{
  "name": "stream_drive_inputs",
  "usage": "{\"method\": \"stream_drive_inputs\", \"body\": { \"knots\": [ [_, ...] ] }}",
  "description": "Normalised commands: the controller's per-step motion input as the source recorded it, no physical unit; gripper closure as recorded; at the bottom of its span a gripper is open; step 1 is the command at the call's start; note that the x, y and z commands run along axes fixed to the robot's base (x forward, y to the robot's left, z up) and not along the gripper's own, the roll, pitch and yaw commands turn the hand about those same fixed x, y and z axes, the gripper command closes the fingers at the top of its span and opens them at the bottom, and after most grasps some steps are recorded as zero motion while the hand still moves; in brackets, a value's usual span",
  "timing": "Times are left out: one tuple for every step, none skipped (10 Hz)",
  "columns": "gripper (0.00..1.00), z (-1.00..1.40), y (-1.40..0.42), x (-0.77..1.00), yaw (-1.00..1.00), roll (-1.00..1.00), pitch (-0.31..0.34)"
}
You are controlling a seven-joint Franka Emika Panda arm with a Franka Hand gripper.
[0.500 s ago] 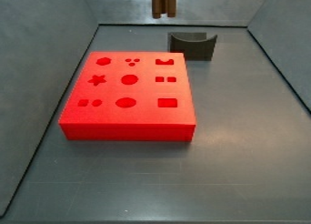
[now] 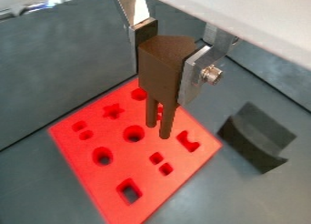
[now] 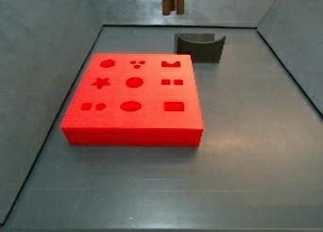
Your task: Insert the 3 prong object.
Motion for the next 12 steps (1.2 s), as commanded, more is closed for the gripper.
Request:
{"method": "stream_drive_inputs", "body": {
  "knots": [
    [1.00, -0.16, 1.00, 0.00, 0.05, -0.04, 0.000],
    [1.00, -0.37, 0.60, -0.08, 0.57, -0.08, -0.149],
    [1.00, -0.30, 0.22, 0.00, 0.87, -0.05, -0.146],
    [1.00, -0.25, 0.00, -0.01, 1.00, 0.00, -0.060],
    [1.00, -0.23, 0.00, -0.01, 1.00, 0.00, -0.047],
    [1.00, -0.23, 0.00, -0.01, 1.00, 0.00, -0.047],
    [1.00, -0.21, 0.00, -0.01, 1.00, 0.00, -0.044],
    [1.00, -0.19, 0.00, -0.01, 1.00, 0.00, -0.037],
    [1.00, -0.22, 0.23, -0.09, 0.95, 0.00, -0.024],
    [1.00, -0.41, 0.68, -0.45, 0.50, -0.08, -0.070],
    [1.00, -0.40, 0.83, -0.59, 0.27, -0.07, -0.049],
    [1.00, -0.39, 0.82, -0.59, 0.28, -0.07, -0.049]
  ]
}}
